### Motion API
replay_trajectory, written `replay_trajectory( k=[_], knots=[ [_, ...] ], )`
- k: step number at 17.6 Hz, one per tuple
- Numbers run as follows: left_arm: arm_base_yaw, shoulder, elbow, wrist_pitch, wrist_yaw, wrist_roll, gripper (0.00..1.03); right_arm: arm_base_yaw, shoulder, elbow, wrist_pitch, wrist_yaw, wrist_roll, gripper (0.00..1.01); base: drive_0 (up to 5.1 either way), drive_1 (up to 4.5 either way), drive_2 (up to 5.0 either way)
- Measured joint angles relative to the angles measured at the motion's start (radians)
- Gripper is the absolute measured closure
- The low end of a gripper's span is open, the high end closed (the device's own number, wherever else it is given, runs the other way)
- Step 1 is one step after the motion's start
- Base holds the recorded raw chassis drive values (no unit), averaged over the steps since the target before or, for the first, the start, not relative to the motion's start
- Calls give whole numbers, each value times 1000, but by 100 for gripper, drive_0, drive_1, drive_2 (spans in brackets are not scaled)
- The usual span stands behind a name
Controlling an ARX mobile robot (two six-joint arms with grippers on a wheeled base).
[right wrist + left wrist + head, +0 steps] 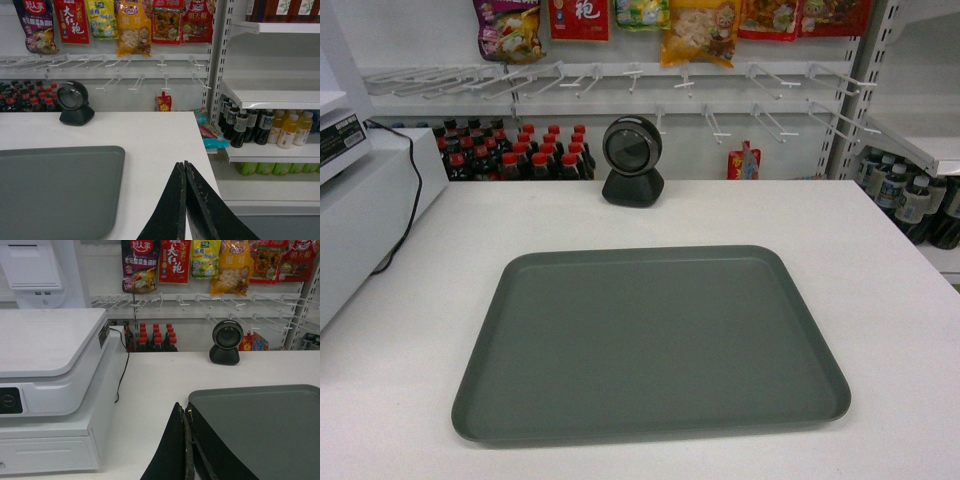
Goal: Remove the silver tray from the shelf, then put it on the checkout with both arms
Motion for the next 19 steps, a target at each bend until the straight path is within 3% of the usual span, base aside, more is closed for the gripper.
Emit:
replay_trajectory(
  k=[1,2,3,5,7,8,15,19],
  knots=[
    [0,-18,0,-27,0,0,102,0,-15,0,-16,0,0,99,0,0,0],
    [0,-111,1,-166,3,0,102,0,-29,0,-30,0,0,99,0,0,0],
    [0,-170,1,-182,1,0,102,0,-41,0,-40,0,0,99,0,0,0],
    [0,-169,1,-187,-3,0,102,0,-199,0,-221,-1,0,99,0,0,0],
    [0,-169,1,-183,2,0,102,0,-209,1,-230,0,0,99,0,0,0],
    [0,-169,1,-183,2,0,93,0,-210,1,-215,0,0,95,0,0,0],
    [0,-169,1,-183,2,0,3,0,-210,1,-221,0,2,1,0,0,0],
    [0,-169,1,-183,2,0,5,0,-210,1,-221,0,3,3,0,0,0]
  ],
)
